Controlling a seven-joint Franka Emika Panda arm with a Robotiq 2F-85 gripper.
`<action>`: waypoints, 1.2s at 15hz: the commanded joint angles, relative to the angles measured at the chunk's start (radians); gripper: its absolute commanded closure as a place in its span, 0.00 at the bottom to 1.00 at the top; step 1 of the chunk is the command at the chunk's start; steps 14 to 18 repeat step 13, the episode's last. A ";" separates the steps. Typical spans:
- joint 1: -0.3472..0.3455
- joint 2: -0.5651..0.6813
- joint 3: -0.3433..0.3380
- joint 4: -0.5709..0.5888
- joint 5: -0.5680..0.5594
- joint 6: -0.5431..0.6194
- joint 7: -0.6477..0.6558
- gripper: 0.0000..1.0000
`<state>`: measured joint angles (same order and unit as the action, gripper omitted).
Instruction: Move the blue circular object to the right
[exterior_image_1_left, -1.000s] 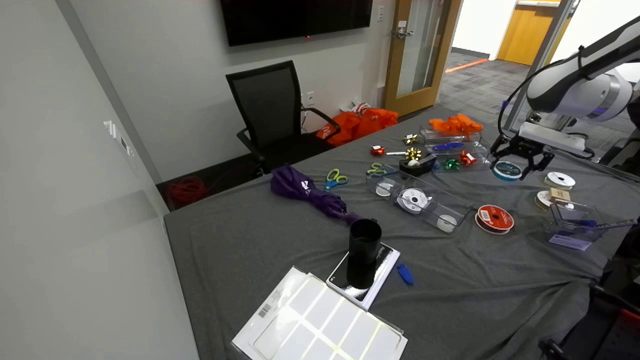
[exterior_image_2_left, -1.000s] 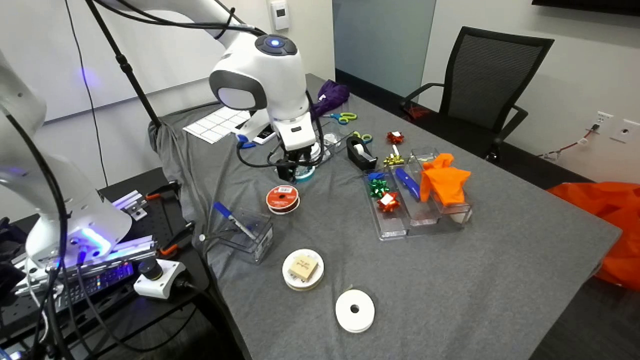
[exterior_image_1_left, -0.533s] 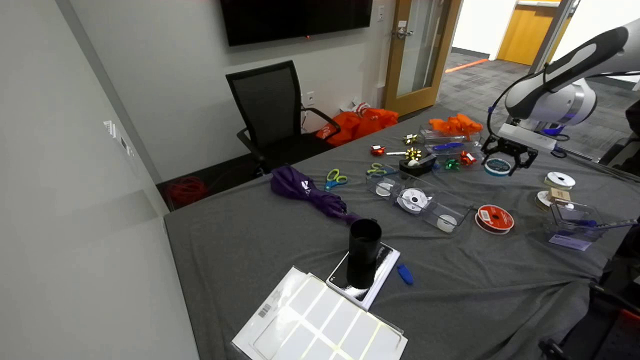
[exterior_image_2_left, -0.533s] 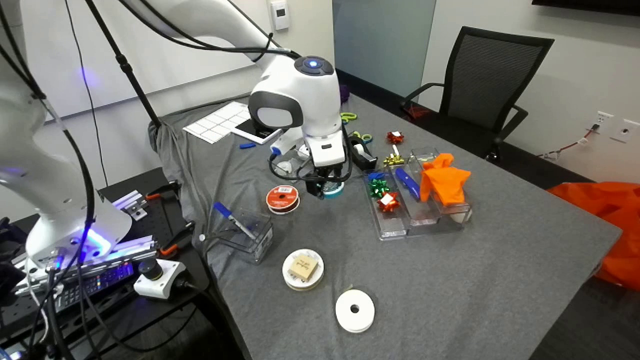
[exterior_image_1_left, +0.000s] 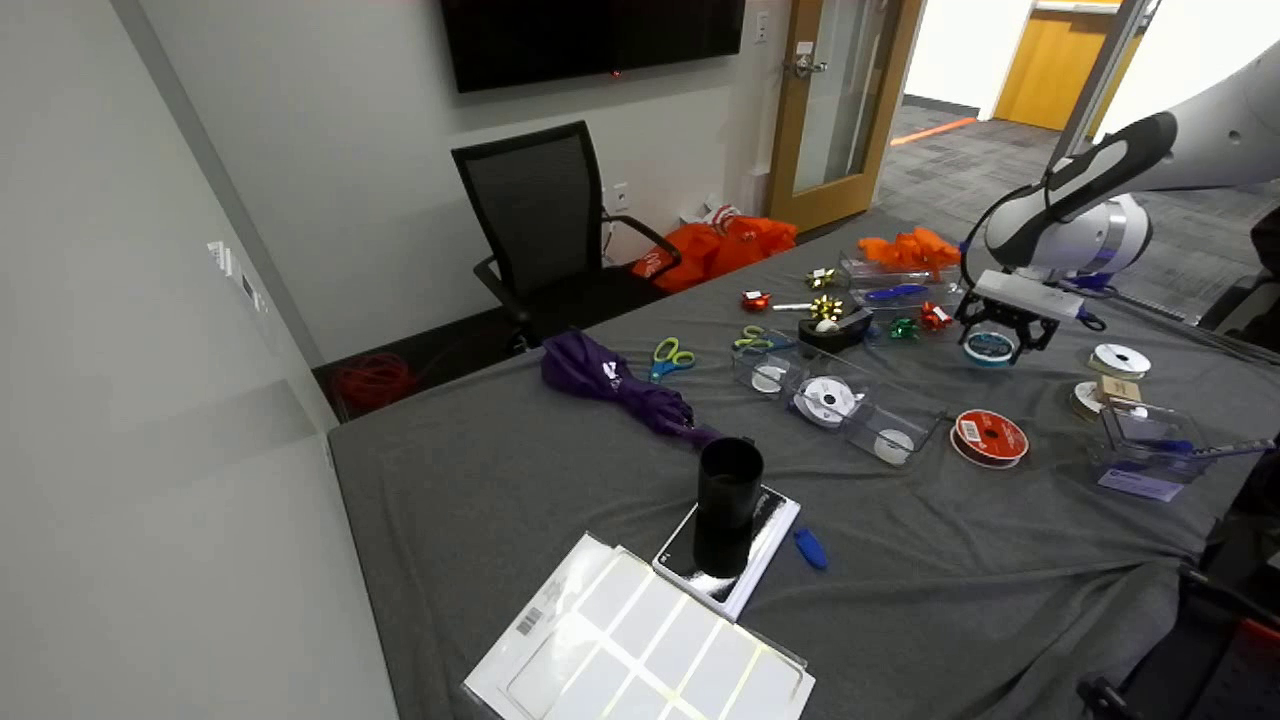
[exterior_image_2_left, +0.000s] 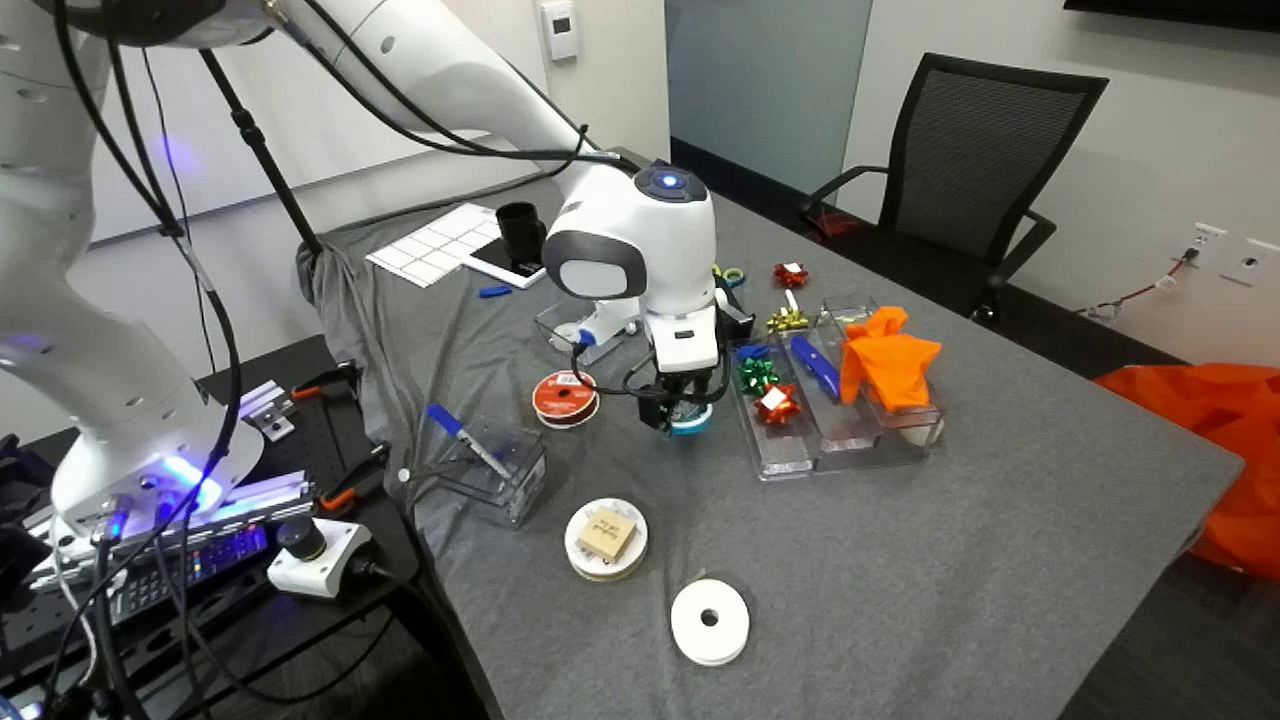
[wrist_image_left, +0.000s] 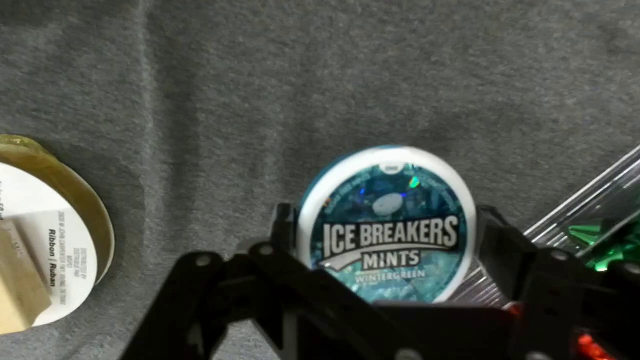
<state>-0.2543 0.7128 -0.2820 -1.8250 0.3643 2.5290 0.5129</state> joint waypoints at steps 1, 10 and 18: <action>-0.005 0.043 -0.002 0.053 -0.020 -0.008 0.012 0.03; 0.001 -0.001 0.000 0.031 -0.037 -0.031 -0.019 0.00; 0.019 -0.107 0.003 -0.065 -0.062 -0.062 -0.036 0.00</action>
